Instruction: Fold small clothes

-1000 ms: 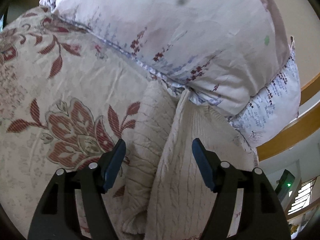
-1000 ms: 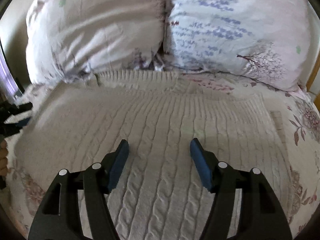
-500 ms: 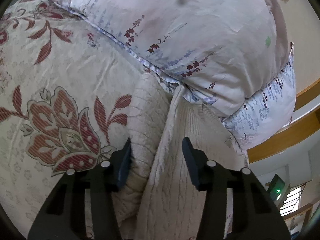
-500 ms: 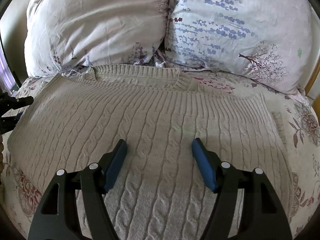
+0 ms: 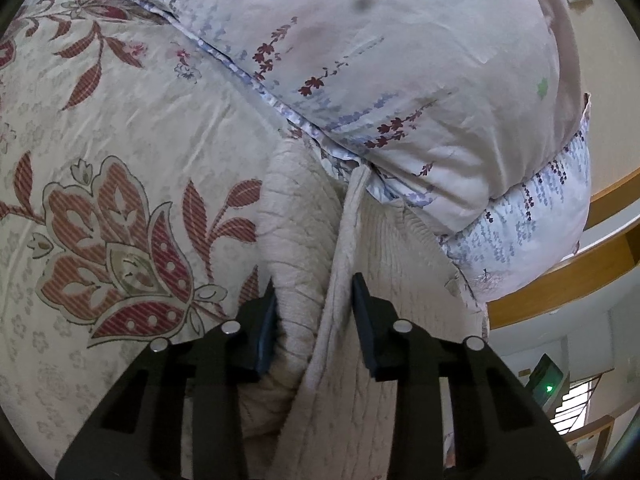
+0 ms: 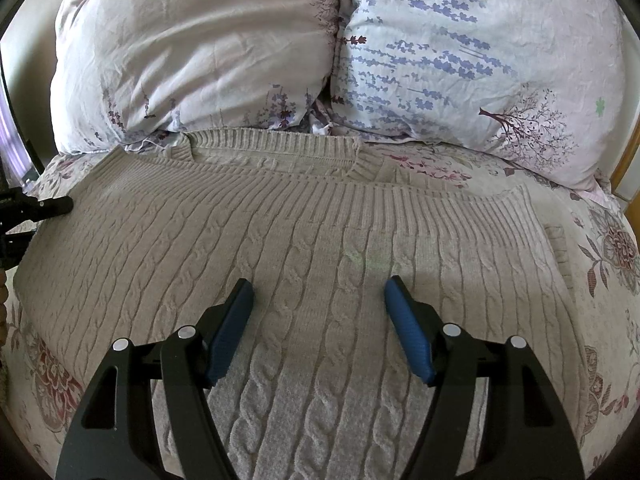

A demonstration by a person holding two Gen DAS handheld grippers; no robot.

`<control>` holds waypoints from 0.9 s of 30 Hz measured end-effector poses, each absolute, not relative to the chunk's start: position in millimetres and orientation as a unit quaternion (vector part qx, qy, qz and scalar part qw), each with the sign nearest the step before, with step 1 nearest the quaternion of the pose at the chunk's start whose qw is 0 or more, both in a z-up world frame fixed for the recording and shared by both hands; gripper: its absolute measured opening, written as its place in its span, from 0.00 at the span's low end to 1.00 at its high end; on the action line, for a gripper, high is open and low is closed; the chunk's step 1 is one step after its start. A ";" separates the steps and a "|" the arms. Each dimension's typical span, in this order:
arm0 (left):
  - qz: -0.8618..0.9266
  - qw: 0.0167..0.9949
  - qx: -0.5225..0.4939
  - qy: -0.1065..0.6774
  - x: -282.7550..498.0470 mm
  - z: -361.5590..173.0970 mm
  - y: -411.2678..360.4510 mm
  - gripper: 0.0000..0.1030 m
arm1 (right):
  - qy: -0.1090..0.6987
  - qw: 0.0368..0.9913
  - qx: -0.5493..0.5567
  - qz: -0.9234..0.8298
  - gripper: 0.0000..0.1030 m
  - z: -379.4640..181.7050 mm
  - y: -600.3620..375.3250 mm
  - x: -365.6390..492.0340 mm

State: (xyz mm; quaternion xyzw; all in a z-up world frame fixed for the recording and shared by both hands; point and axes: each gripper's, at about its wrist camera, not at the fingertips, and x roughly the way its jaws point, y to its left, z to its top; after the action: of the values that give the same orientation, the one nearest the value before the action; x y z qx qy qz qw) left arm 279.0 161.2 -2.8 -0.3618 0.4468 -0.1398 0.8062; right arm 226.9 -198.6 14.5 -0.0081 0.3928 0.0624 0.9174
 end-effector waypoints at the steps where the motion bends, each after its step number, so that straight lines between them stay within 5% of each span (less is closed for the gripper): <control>1: -0.139 0.806 -0.362 0.447 278.6 -2.6 161.4 0.33 | 0.393 0.917 -0.008 0.063 0.68 14.6 -198.6 226.9; 27: -0.138 0.809 -0.357 0.447 278.2 -1.4 160.8 0.36 | 0.391 0.918 -0.007 0.062 0.68 14.7 -198.1 226.1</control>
State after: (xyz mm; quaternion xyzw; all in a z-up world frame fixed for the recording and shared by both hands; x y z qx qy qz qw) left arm 278.2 160.8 -1.4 -0.3569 0.4470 -0.1383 0.8085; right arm 226.1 -198.1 14.7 -0.0070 0.3908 0.0618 0.9184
